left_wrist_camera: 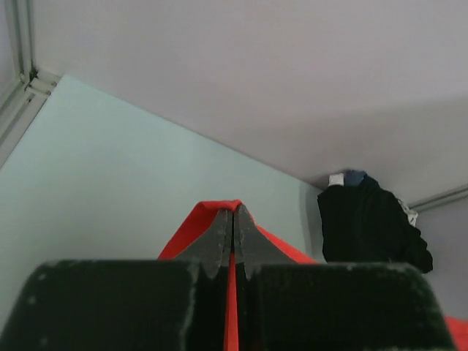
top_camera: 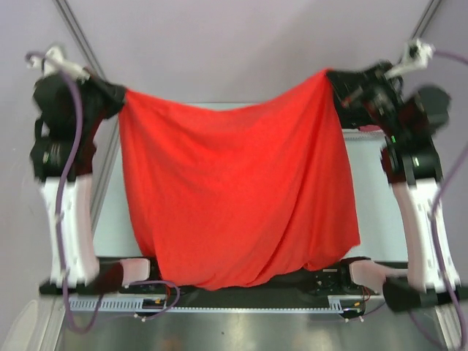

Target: Fold and stack the tank tops

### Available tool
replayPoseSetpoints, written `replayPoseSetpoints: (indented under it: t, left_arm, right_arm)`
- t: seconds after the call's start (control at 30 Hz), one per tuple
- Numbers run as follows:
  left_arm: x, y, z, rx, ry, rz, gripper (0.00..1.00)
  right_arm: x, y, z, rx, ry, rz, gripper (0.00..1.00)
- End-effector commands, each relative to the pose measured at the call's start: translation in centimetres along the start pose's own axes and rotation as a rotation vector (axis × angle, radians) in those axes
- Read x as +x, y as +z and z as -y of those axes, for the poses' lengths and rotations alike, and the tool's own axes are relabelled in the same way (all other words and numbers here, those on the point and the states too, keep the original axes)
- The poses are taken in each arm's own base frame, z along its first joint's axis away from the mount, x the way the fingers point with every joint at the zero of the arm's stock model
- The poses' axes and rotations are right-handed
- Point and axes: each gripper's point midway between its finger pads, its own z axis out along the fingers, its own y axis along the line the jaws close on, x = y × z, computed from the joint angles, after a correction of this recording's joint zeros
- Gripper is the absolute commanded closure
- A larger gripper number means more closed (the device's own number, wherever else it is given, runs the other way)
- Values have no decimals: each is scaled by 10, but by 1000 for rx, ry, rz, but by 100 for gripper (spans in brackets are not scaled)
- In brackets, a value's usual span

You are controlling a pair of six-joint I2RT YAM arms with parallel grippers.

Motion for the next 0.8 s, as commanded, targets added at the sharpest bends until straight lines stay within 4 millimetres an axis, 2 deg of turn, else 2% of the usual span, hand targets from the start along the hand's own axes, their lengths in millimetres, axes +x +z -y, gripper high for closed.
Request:
replayPoseSetpoints:
  t: [0.0,0.03,0.07,0.1,0.17,0.2,0.23,0.27,0.3,0.33,0.37,0.4,0.43,0.47,0.5,0.53,0.57,0.63,0.7,0.77]
  left_arm:
    - [-75,1,36,113,-26,142,100]
    - [-85,1,39,124,-40,145,100]
    - [-96,11,43,153,-53,148,99]
    - [-129,-16,60,265,-33,236,100]
    - [-143,-27,70,375,-110,235,100]
    - [-144,-32,57,366,-139,234,100]
    - [-147,-45,72,464,-137,231,100]
    - [-146,-53,72,469,-132,240,100]
    - [-146,-58,65,444,-125,252,100]
    - [-143,-85,76,451,-77,286,100]
    - [-141,-96,78,439,-56,305,99]
    - [-139,-105,79,423,-34,325,100]
    - [-132,-135,90,423,13,365,100]
    - [-129,-148,94,418,28,395,100]
    - [-122,-154,91,406,29,405,100]
    - [-119,-167,94,401,60,439,100]
    - [-114,-198,104,400,89,507,100]
    - [-107,-220,106,370,118,553,100]
    - [-105,-247,111,359,127,608,100]
    - [-109,-254,109,347,121,620,100]
  right_arm:
    - [-57,38,-29,-117,-32,86,100]
    - [-70,43,-36,-131,-42,93,100]
    - [-99,48,-51,-155,-63,127,100]
    - [-111,47,-60,-176,-74,135,100]
    - [-129,51,-60,-178,-54,148,100]
    - [-146,35,-83,-243,-78,181,100]
    - [-152,28,-84,-250,-80,191,100]
    - [-157,22,-92,-283,-92,206,100]
    - [-146,10,-96,-286,-87,181,100]
    - [-141,2,-99,-294,-94,181,100]
    - [-147,-15,-115,-337,-136,229,100]
    - [-148,-49,-136,-354,-173,270,100]
    - [-127,-48,-120,-323,-146,233,100]
    - [-123,-59,-126,-338,-167,248,100]
    - [-124,-93,-150,-372,-208,282,100]
    - [-112,-96,-144,-359,-205,265,100]
    - [-111,-108,-152,-370,-221,278,100]
    - [-114,-145,-176,-384,-283,322,100]
    - [-120,-164,-189,-385,-316,347,100]
    - [-130,-181,-204,-375,-349,372,100]
